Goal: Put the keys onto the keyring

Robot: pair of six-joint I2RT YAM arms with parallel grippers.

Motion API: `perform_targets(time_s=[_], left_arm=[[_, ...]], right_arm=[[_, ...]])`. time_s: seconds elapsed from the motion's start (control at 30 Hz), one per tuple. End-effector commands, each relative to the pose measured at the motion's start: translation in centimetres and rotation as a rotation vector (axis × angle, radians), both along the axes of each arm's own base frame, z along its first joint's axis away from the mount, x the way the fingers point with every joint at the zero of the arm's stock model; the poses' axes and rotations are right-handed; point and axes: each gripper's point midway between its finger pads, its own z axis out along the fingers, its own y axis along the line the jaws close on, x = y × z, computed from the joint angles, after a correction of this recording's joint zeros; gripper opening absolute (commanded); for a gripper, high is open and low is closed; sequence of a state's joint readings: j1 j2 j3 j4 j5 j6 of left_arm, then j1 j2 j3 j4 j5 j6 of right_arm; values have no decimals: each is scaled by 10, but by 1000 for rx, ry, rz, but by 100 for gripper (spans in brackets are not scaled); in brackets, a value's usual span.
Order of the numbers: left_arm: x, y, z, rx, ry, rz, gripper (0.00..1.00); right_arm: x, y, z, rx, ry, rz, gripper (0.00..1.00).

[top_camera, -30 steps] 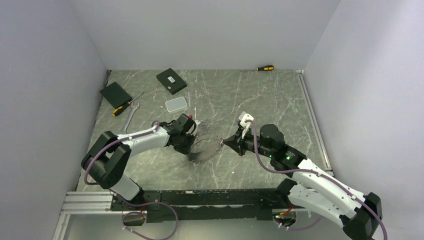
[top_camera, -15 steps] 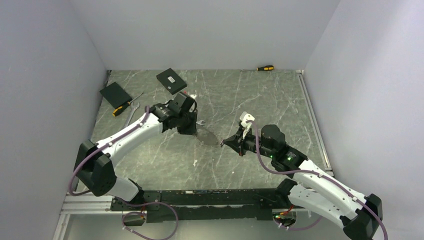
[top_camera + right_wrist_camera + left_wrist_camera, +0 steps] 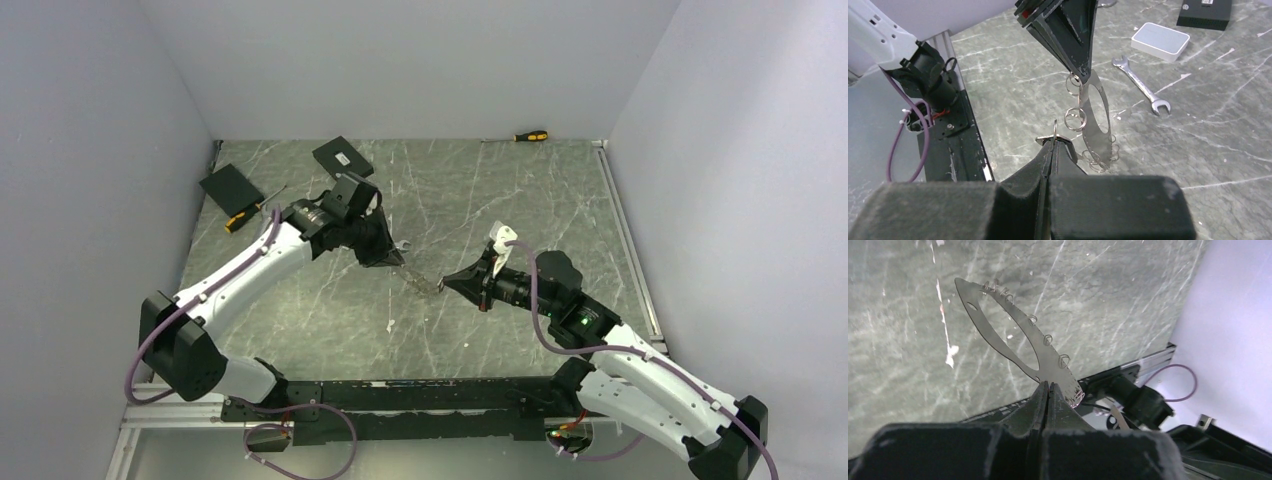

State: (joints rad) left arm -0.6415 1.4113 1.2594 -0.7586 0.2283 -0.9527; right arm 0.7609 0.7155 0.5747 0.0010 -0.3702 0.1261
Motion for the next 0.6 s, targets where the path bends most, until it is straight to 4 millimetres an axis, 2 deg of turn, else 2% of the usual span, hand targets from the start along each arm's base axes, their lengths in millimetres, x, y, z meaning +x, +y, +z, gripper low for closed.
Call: perform_targets(time_s=[0.0,0.07,0.13,0.17,0.23,0.3,0.37,0.47,0.57], left_arm=[[-3,3,54,-110,34,142,0],[-2,12,70,-105,26,206,0],[-5,30,86,-44,2,274,0],[-8,41,92,34,-26,291,0],[-7,75,84,261,-57,327,0],[-12,101,64,465,-15,306,0],[-18,111,34,619,72,249,0],[-24,110,-7,729,162,191,0],[-24,102,-44,724,204,166,0]], right_arm=[[-5,6,30,97,-57,33,0],[-5,8,28,104,-51,43,0],[-5,10,25,100,-37,50,0],[-5,10,23,97,-30,49,0],[-3,11,20,91,-26,44,0],[-1,11,17,83,-27,38,0],[1,11,16,73,-28,32,0],[2,10,13,59,-26,23,0],[3,7,12,51,-21,6,0]])
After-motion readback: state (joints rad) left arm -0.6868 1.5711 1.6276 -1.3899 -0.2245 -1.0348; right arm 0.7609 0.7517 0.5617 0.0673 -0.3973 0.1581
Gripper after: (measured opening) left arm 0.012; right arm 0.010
